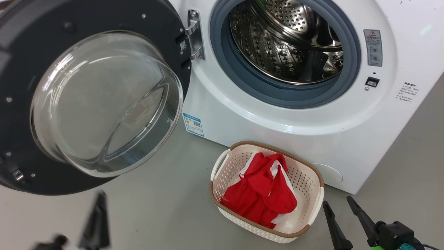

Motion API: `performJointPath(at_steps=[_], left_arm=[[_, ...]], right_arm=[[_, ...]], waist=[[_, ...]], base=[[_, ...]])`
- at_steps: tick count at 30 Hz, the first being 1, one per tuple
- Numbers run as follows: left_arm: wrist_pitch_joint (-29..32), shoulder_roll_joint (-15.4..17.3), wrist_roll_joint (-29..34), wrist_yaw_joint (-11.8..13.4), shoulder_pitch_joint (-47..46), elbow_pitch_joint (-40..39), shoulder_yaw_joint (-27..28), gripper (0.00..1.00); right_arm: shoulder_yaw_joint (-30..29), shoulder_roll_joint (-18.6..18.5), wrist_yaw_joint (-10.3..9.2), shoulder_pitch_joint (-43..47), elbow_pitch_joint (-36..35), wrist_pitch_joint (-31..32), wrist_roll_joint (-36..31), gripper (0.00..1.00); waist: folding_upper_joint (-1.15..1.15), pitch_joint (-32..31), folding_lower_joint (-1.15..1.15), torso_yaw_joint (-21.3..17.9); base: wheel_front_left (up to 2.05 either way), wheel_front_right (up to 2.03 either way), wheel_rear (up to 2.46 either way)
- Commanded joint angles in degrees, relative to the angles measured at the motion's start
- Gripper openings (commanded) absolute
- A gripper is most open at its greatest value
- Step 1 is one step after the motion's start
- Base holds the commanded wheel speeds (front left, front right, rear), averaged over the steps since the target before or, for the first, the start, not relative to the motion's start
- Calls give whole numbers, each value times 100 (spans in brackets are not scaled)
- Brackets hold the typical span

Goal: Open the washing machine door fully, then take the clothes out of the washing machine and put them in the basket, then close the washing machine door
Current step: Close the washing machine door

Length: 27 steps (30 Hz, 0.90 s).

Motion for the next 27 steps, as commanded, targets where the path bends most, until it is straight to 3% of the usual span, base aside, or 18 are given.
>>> performJointPath(at_steps=[1, 10, 13, 21, 27], left_arm=[[-28, 46, 96, -118, -475, -372, 454, 0], [-28, 129, 576, -543, -1672, -1128, 1675, 0], [-28, 450, 397, -609, -2370, -1090, 2117, 0], [-28, 1570, -367, -621, -3597, -302, 2546, 0], [24, 2301, -1360, -622, -4193, 1199, 2922, 0]], right_arm=[[104, -18, 42, -16, -162, -37, -7, 100], [-16, 29, 42, 52, -197, -37, -69, 100], [-39, 28, 42, 56, -220, -37, -87, 100], [-104, 13, 42, 27, -243, -37, -117, 100], [-135, 31, 42, 9, -259, -37, -127, 100]], waist=[[0, -9, 0, -12], [0, -22, 0, -137], [0, 3, 0, -195], [0, 47, 0, -269], [0, 83, 0, -300]], base=[[0, 0, 0], [0, 0, 0], [0, 0, 0], [0, 0, 0], [0, 0, 0]])
